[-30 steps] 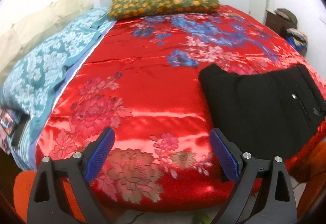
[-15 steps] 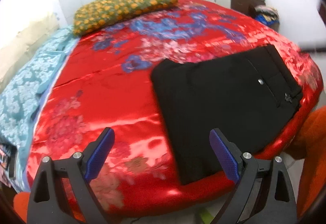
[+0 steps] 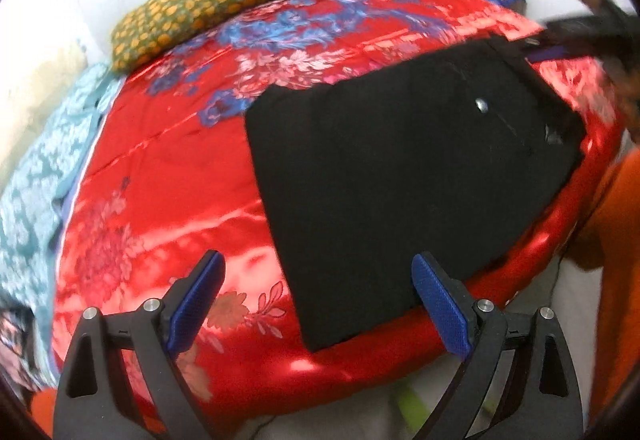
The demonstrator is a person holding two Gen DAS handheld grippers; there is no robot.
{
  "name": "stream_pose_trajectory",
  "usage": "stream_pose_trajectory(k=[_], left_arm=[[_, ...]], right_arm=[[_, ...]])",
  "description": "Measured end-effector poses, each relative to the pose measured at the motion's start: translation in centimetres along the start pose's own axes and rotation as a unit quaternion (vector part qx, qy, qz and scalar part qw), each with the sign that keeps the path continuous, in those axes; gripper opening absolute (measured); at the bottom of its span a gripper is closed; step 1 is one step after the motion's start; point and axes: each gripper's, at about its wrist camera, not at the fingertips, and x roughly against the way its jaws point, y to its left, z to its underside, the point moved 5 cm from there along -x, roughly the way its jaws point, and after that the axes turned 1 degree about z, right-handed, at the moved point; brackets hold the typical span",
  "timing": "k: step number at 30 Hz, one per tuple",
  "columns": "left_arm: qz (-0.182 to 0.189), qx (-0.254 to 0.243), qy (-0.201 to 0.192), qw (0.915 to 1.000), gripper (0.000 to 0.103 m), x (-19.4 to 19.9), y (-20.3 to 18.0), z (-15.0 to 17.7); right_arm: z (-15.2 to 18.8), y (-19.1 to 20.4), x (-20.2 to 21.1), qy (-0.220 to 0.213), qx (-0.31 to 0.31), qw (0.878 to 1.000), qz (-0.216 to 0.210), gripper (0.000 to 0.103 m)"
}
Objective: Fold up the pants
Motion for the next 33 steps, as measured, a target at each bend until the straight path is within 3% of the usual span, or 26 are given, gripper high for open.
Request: stream_pose_trajectory(k=[3,7,8,11,14,16,18,20,22,30,33], left_arm=[[0.003,0.033,0.002,0.9994,0.095,0.5,0.8,-0.2],[0.02,0.059,0.017,0.9979,0.096,-0.1,0.8,-0.3],[0.02,0.057,0.025,0.9979,0.096,-0.5,0.5,-0.1],[0.009,0.037,0.052,0.9979,0.096,-1.6,-0.6,0.8],[0.009,0.042,0.051,0.9978,0.096,-1.1,-0.3,1.2],[0.002,0.052,0.037,0.998,0.096,-0.1,0.3,1.0],[-0.004,0.065,0.025,0.9976,0.096,0.5,0.8,0.5],[-0.004,0.071,0.019,0.9973,0.096,0.7,0.9,0.0],[-0.01,0.066,0.019,0.9976,0.096,0.6,0.8,-0.3],[-0.028,0.056,0.016,0.9979,0.096,0.9,0.8,-0.7],[-0.025,0.062,0.023,0.9975,0.096,0.4,0.9,-0.9]], right_arm=[[0.9,2.4,4.7,-0.037,0.043,0.998,-0.007,0.064],[4.9,7.0,6.8,-0.017,0.061,0.994,-0.092,0.064],[6.3,7.7,5.9,0.005,0.063,0.994,-0.089,0.064],[9.3,6.1,2.7,0.065,0.029,0.997,-0.012,0.064],[11.1,4.5,2.6,0.074,-0.023,0.997,0.003,0.063],[11.1,4.6,4.1,0.047,-0.026,0.998,0.012,0.064],[10.5,5.2,6.2,0.003,-0.01,0.999,0.033,0.071],[9.8,6.0,7.4,-0.029,0.009,0.998,0.051,0.089],[8.7,7.1,8.2,-0.055,0.033,0.996,0.064,0.089],[8.9,9.1,6.9,-0.041,0.065,0.995,0.064,0.09],[9.0,9.1,6.7,-0.043,0.078,0.993,0.081,0.095]])
